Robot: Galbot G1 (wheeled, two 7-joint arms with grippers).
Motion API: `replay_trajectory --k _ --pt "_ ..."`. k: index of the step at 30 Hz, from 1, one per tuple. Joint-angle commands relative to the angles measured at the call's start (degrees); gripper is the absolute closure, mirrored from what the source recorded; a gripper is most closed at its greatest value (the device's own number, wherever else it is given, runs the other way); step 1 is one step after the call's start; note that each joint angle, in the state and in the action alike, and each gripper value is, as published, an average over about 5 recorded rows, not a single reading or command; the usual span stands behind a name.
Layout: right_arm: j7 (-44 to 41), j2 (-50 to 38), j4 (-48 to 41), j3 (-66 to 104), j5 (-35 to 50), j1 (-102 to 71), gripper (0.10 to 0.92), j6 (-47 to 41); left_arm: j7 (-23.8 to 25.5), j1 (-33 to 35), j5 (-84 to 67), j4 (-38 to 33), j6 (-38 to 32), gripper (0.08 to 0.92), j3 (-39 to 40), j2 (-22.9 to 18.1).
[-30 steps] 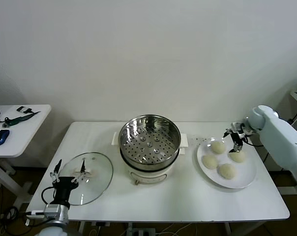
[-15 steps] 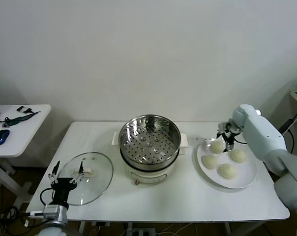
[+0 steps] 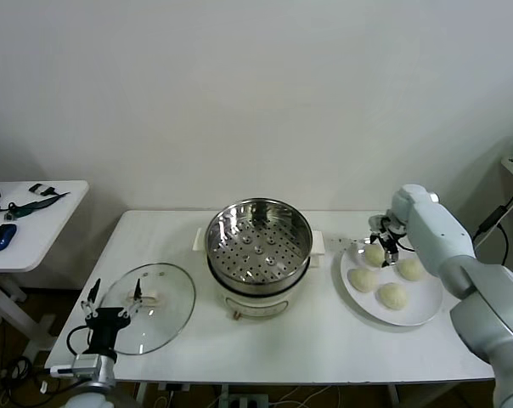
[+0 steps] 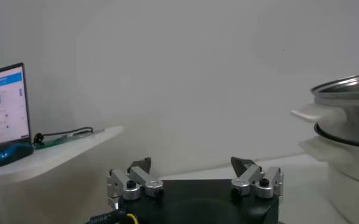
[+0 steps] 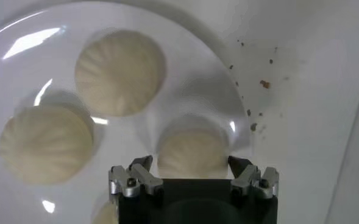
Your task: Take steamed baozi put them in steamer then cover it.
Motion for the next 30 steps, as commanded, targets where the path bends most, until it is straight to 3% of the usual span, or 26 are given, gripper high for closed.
replay_trajectory --k 1,20,30 --pt "0.39 1.05 -1.61 1.69 -2.54 0.17 0.203 0.27 0.00 0.04 -0.01 0.11 0.00 0.177 0.03 0.04" --pt "-0.59 -0.31 0.34 2.17 -1.71 2.02 0.304 3.25 -0.02 1.33 -0.12 0.04 -0.34 0.177 -0.77 0.12" --pt "-6.79 -8.45 17.36 -24.72 25.02 13.83 0.304 5.99 -0.04 3.00 -1.59 -1.00 -0.51 0.177 -1.92 0.50"
